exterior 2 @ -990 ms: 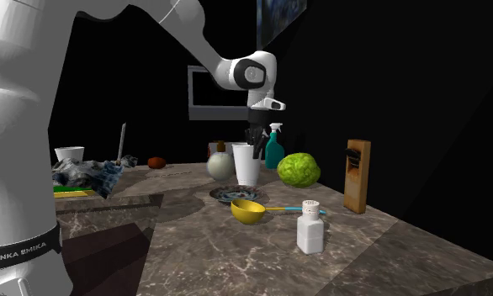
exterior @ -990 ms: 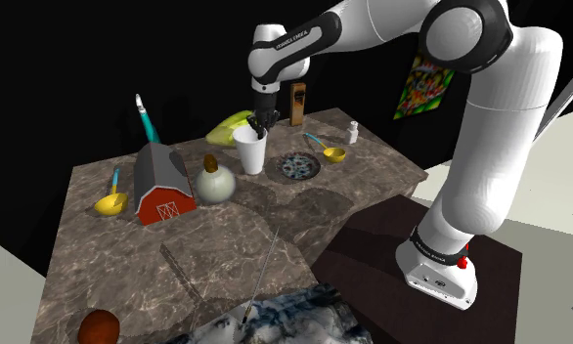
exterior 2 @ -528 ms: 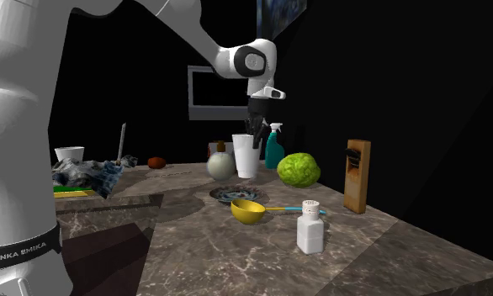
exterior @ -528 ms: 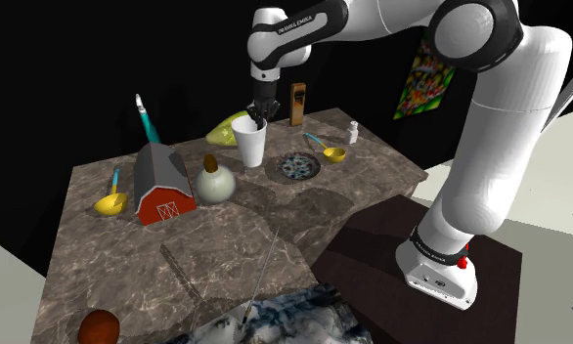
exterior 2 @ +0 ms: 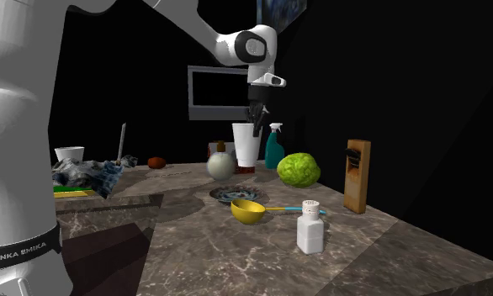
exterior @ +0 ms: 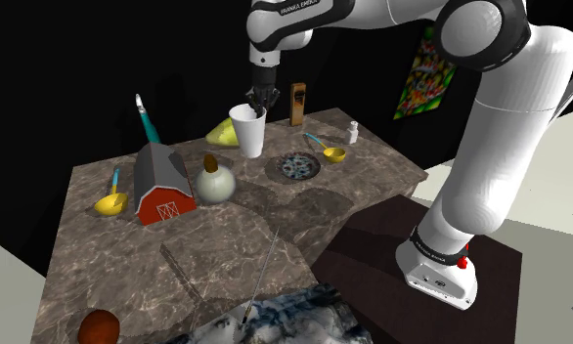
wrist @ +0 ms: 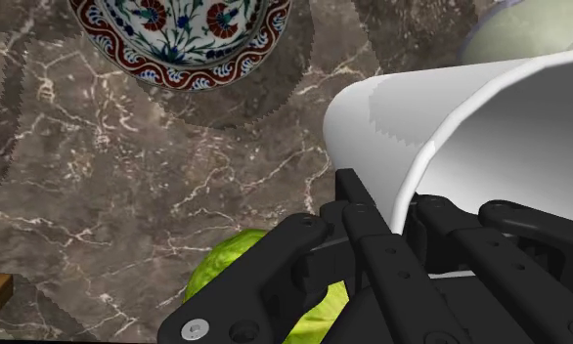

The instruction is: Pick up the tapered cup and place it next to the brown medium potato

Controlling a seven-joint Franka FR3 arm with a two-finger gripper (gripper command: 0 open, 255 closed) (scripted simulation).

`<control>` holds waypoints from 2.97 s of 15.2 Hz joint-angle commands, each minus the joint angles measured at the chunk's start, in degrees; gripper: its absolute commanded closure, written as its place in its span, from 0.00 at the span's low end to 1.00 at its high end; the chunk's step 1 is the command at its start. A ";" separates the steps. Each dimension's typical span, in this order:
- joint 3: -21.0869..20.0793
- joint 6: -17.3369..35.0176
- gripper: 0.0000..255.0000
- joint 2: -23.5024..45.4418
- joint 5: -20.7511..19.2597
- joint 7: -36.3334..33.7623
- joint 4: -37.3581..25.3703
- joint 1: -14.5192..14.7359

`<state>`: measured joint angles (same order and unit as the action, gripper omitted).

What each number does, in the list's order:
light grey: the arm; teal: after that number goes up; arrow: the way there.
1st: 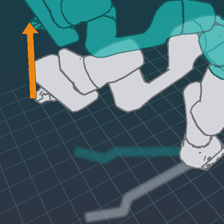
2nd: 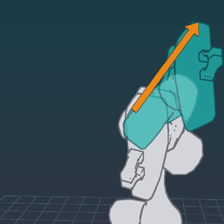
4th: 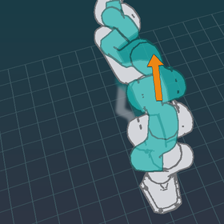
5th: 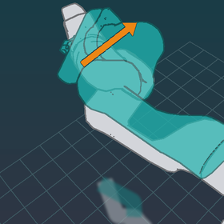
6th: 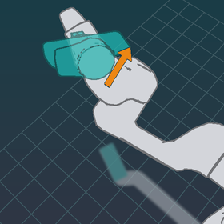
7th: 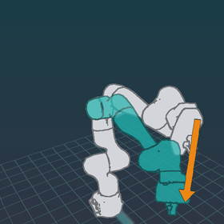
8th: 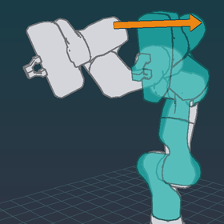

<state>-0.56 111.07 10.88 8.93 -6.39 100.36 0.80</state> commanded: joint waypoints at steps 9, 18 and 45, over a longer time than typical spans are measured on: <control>0.08 -7.20 1.00 -1.07 -0.33 -0.96 -6.21 -0.11; 0.13 -14.15 1.00 -0.81 -0.51 -1.87 -13.47 -0.21; -10.25 -14.41 1.00 -9.02 -1.47 -25.10 -8.79 12.28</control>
<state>-10.27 96.17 2.01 7.52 -30.26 91.12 12.49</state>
